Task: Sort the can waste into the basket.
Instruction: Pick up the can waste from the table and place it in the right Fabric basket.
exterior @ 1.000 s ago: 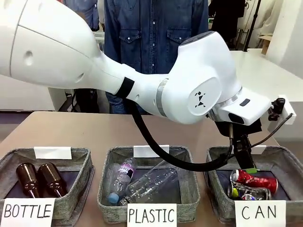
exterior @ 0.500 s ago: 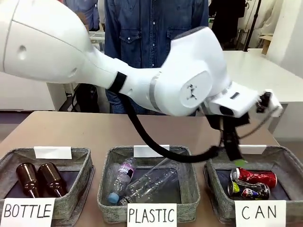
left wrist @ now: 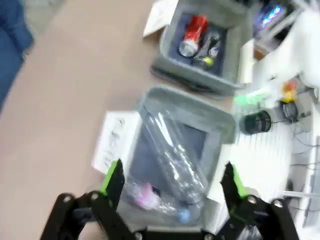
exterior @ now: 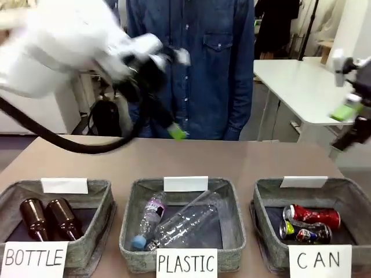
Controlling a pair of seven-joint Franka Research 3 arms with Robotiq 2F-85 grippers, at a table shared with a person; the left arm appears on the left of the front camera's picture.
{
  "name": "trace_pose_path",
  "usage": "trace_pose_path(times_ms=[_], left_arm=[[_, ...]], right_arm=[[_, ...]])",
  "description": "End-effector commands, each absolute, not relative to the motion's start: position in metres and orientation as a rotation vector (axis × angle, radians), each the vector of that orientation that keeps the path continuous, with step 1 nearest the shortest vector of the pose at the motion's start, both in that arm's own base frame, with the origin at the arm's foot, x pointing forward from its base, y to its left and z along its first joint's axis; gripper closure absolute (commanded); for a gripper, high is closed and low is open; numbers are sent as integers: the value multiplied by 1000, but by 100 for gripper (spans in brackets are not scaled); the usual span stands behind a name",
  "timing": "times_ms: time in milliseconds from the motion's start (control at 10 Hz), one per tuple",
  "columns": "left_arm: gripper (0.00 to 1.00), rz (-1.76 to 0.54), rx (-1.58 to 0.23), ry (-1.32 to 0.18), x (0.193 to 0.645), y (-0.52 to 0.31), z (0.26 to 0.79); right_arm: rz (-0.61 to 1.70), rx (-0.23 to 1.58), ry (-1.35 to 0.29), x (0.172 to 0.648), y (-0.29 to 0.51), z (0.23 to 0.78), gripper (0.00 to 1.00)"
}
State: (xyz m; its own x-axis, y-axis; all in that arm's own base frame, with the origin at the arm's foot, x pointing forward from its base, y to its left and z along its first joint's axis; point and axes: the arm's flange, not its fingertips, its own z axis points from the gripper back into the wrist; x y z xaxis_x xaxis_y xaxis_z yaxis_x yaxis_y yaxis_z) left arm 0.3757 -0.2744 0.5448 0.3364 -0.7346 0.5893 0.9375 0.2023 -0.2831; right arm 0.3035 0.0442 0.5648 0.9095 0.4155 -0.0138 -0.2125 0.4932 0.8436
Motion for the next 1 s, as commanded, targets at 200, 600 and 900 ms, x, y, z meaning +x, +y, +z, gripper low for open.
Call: trace_pose_path(times_ms=[200, 600, 900], left_arm=[[0, -635, -1139, -562, 346, -95, 527], [0, -853, -1062, -434, 350, -108, 544], [0, -853, -1062, -434, 350, -108, 544]], right_arm=[[129, 1456, 320, 329, 86, 567, 0], [212, 1438, 335, 336, 87, 564, 0], [212, 1438, 335, 336, 87, 564, 0]])
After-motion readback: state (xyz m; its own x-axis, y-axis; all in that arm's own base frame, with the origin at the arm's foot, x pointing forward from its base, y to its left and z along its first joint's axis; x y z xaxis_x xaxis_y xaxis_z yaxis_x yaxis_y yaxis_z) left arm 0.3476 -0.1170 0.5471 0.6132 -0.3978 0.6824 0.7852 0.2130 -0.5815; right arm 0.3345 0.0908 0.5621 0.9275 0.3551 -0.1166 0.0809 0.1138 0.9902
